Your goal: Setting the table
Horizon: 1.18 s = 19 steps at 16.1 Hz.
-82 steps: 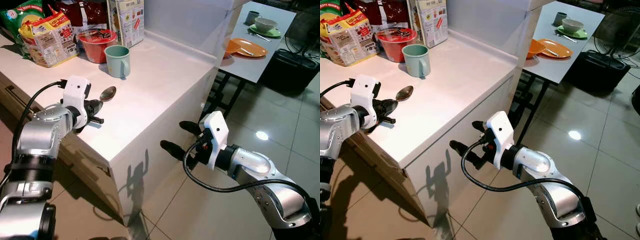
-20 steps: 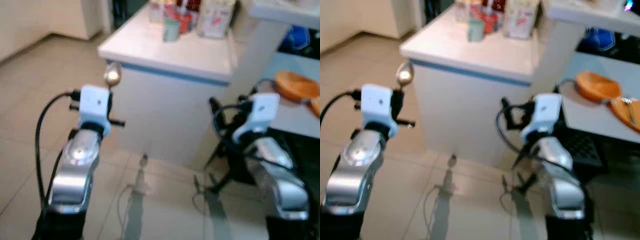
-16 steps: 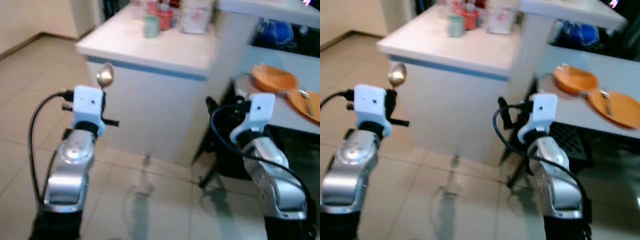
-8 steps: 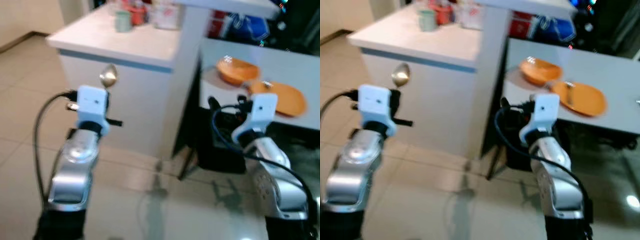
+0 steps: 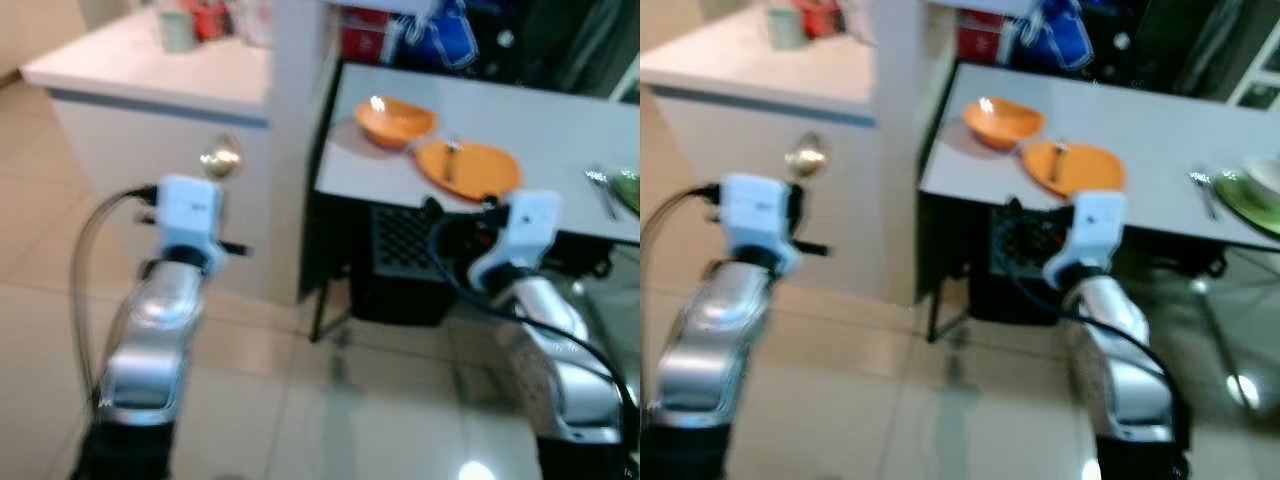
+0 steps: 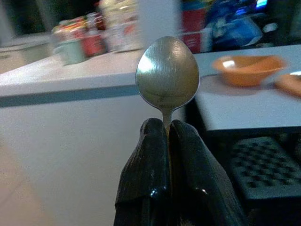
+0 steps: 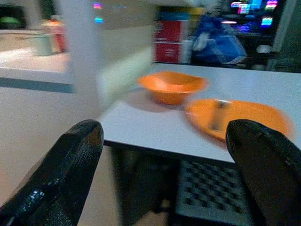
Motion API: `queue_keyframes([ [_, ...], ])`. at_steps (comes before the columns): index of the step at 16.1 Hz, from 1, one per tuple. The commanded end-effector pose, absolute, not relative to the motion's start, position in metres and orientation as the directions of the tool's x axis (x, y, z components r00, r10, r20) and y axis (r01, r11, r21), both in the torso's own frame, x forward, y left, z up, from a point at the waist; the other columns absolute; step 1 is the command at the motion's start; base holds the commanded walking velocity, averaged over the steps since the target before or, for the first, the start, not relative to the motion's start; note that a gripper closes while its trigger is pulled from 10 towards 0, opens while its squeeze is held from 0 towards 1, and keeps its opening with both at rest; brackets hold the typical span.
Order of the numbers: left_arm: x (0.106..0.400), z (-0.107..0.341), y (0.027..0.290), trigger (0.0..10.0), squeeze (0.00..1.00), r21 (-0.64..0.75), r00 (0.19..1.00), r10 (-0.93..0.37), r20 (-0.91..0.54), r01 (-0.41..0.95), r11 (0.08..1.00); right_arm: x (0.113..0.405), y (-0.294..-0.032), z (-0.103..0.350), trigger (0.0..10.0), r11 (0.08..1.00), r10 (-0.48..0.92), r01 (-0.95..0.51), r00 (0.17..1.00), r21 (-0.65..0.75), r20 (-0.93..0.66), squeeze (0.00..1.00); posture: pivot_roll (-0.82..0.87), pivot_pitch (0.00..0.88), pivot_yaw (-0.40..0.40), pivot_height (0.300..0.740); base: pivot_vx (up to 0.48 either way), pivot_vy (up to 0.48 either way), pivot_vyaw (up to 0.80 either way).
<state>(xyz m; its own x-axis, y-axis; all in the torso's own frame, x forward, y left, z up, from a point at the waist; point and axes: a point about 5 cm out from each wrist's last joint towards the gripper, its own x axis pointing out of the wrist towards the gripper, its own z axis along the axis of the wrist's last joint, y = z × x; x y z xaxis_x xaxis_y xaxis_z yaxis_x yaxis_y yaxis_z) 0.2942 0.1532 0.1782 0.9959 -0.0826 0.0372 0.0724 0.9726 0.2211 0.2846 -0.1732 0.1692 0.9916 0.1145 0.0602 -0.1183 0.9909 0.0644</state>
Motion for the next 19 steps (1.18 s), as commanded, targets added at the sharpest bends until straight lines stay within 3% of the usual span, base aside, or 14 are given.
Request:
queue_keyframes([
  [1,0.2959,0.1839,0.1586,10.0,0.0,0.237,0.996,-0.067,0.059,0.052,0.97,0.2851,-0.1729,0.1748,10.0,0.993,0.108,-0.112,0.991,0.049,0.077,0.0,0.03,0.0,-0.045,0.74,0.0,-0.458,0.0],
  [13,0.2977,0.1856,0.1592,10.0,0.0,0.237,0.995,-0.059,0.075,0.04,0.971,0.286,-0.1745,0.1745,10.0,0.994,0.099,-0.102,0.992,0.034,0.074,0.0,0.03,0.0,-0.044,0.74,0.0,-0.461,0.0],
  [19,0.3021,0.1875,0.1572,10.0,0.0,0.248,0.994,-0.06,0.088,0.036,0.968,0.2875,-0.1735,0.175,10.0,0.994,0.096,-0.099,0.992,0.036,0.076,0.0,0.03,0.0,-0.041,0.74,0.0,0.0,0.0],
])
